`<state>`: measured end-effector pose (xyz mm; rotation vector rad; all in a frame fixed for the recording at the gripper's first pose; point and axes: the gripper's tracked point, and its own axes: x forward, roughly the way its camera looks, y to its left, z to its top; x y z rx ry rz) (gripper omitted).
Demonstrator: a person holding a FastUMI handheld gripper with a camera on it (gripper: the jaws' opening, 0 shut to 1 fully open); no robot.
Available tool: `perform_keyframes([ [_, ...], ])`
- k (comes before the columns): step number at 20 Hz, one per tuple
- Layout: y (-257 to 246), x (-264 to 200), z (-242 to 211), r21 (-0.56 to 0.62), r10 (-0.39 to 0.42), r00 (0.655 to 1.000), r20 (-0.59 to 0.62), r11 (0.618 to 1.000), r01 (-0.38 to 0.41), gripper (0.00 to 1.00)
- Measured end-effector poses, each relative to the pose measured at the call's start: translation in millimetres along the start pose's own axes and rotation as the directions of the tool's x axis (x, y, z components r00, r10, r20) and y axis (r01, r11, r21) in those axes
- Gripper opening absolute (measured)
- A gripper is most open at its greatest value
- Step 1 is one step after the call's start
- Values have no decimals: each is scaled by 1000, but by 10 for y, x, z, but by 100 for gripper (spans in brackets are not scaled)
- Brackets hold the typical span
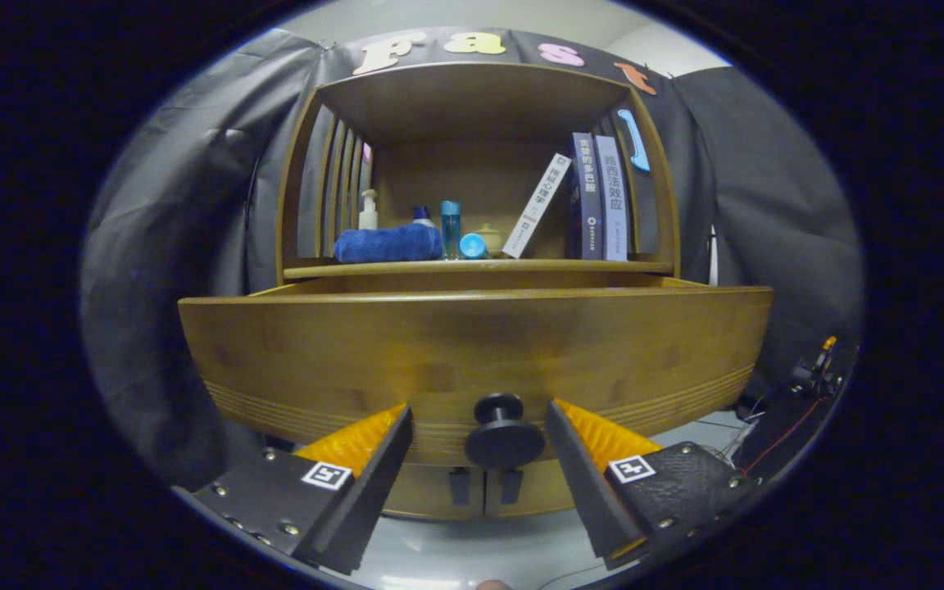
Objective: Pull open the drawer, take out the items inside it, and place them on the countertop above the cabinet.
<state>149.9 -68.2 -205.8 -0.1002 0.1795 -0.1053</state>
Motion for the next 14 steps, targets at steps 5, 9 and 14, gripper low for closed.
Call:
perform_keyframes([
  [5, 6, 269, 99, 6, 0, 999, 35, 1000, 0, 99],
  [9, 45, 475, 102, 10, -3, 998, 57, 1000, 3, 99],
  [14, 70, 674, 111, 102, 7, 999, 53, 995, -12, 98],
])
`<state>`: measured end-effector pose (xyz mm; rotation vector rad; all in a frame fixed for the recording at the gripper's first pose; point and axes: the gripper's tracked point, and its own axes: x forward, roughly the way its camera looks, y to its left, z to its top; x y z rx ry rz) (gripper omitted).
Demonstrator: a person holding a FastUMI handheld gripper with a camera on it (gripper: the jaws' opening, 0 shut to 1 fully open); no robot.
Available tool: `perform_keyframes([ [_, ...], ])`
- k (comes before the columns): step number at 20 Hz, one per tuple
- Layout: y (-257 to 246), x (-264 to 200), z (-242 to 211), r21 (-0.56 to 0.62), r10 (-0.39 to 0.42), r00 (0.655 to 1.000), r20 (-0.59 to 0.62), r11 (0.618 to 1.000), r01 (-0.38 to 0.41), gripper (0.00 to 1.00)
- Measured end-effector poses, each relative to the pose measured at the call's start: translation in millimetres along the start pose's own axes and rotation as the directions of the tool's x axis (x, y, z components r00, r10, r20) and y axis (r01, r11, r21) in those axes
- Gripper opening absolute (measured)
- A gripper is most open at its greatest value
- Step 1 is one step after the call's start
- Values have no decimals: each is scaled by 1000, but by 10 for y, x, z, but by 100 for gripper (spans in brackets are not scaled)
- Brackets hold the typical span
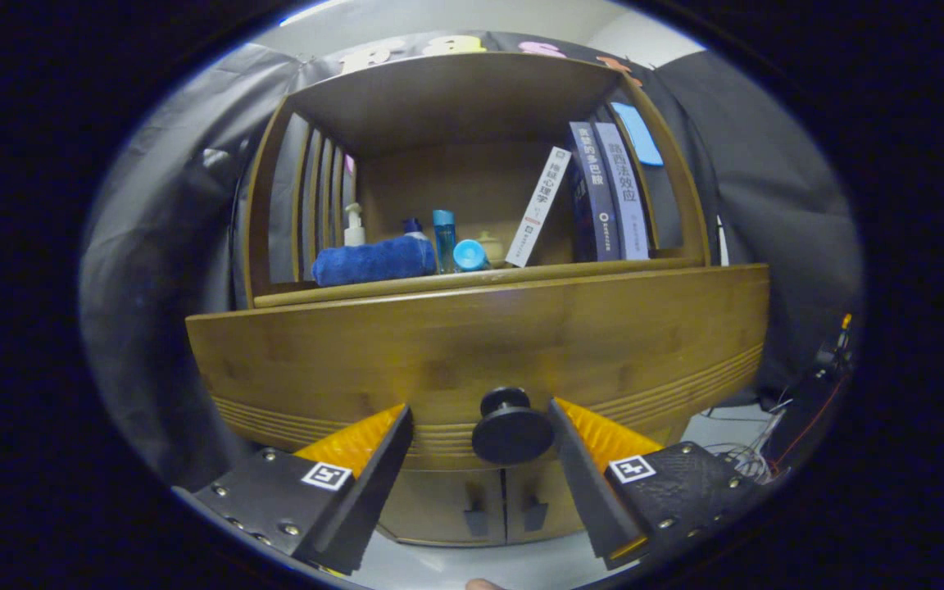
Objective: Pull open the drawer, take out the items inside it, and place them on the countertop above the cabinet.
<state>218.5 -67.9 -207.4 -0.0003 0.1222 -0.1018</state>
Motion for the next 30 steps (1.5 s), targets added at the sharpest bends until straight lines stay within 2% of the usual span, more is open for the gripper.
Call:
perform_keyframes([
  [23, 29, 780, 50, 30, -5, 995, 96, 1000, 2, 99],
  [26, -22, 759, -85, 61, -30, 999, 38, 998, 28, 99],
  [30, -275, 537, -384, 21, -87, 995, -46, 996, 88, 99],
])
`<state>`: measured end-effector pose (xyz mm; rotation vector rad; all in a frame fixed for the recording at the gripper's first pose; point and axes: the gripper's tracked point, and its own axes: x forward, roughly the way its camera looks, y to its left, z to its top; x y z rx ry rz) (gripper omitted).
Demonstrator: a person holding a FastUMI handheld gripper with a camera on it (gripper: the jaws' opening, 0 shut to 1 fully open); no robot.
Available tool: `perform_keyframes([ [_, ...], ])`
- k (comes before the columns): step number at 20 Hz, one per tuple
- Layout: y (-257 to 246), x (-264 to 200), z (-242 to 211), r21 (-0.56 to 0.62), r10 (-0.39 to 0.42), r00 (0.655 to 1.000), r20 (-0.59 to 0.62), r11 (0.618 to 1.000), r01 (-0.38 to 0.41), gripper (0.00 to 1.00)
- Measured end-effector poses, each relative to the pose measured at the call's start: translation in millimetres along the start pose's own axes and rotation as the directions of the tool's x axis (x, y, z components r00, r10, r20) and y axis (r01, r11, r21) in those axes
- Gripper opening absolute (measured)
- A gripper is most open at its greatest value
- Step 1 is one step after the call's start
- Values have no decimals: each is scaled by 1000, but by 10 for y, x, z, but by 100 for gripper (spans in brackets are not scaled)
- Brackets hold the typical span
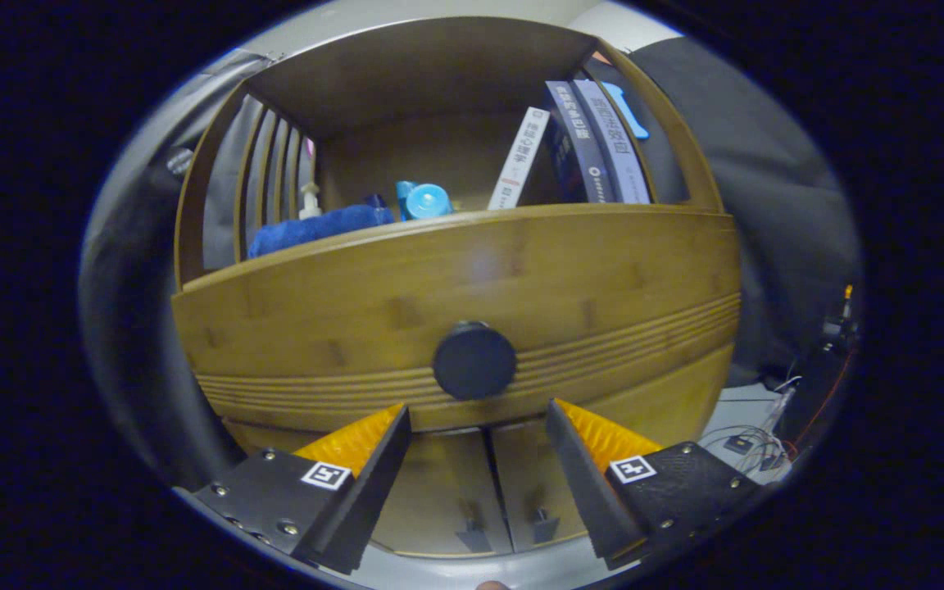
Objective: Pull open the drawer, take out the items inside it, and place them on the countertop above the cabinet.
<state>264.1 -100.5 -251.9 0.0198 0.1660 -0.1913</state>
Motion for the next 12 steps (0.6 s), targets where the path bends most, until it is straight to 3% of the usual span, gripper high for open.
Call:
perform_keyframes([
  [8, -115, -885, 381, 55, 16, 1000, -21, 998, -14, 99],
  [12, -197, -1387, 771, 50, -4, 999, 50, 999, 2, 99],
])
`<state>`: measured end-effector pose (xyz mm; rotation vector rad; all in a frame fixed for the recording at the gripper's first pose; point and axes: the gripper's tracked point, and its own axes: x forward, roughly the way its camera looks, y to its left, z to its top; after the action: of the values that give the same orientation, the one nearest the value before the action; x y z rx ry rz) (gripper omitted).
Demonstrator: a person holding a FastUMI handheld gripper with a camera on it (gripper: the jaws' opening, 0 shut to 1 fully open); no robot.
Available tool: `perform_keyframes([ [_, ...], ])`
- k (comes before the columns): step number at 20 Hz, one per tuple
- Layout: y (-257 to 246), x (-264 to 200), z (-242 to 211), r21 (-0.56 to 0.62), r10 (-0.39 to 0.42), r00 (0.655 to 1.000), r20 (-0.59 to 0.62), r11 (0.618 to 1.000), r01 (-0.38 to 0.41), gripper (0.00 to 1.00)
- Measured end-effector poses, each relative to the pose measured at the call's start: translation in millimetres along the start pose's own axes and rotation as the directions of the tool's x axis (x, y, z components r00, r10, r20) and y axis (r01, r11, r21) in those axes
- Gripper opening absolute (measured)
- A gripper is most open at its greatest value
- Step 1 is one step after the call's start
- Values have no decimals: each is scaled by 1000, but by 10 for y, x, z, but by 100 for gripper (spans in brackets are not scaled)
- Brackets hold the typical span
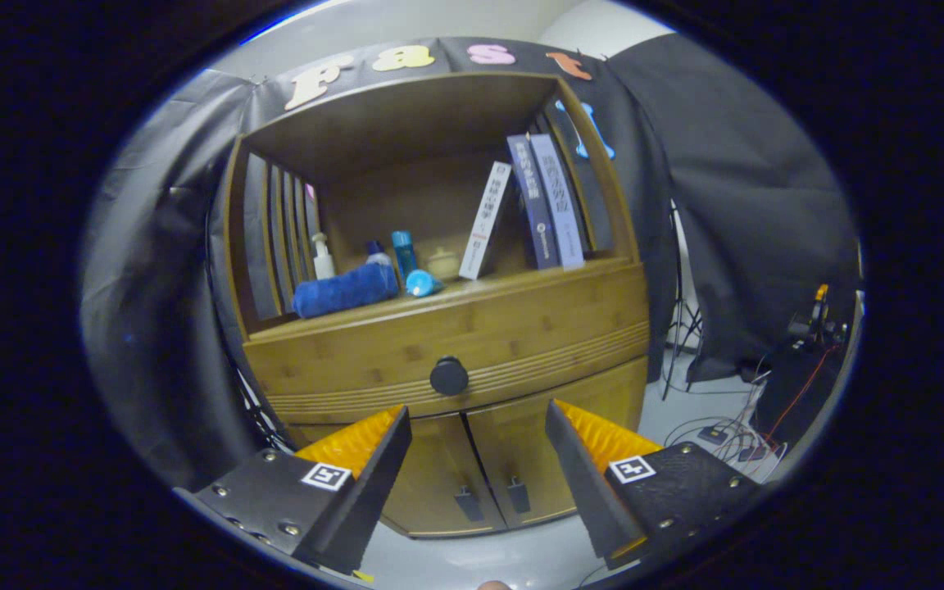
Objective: Pull open the drawer, take out the items inside it, and place them on the countertop above the cabinet.
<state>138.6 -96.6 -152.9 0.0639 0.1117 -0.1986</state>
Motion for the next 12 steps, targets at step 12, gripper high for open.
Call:
perform_keyframes([
  [12, 217, -1227, 1847, -55, 63, 987, 150, 997, -56, 98],
])
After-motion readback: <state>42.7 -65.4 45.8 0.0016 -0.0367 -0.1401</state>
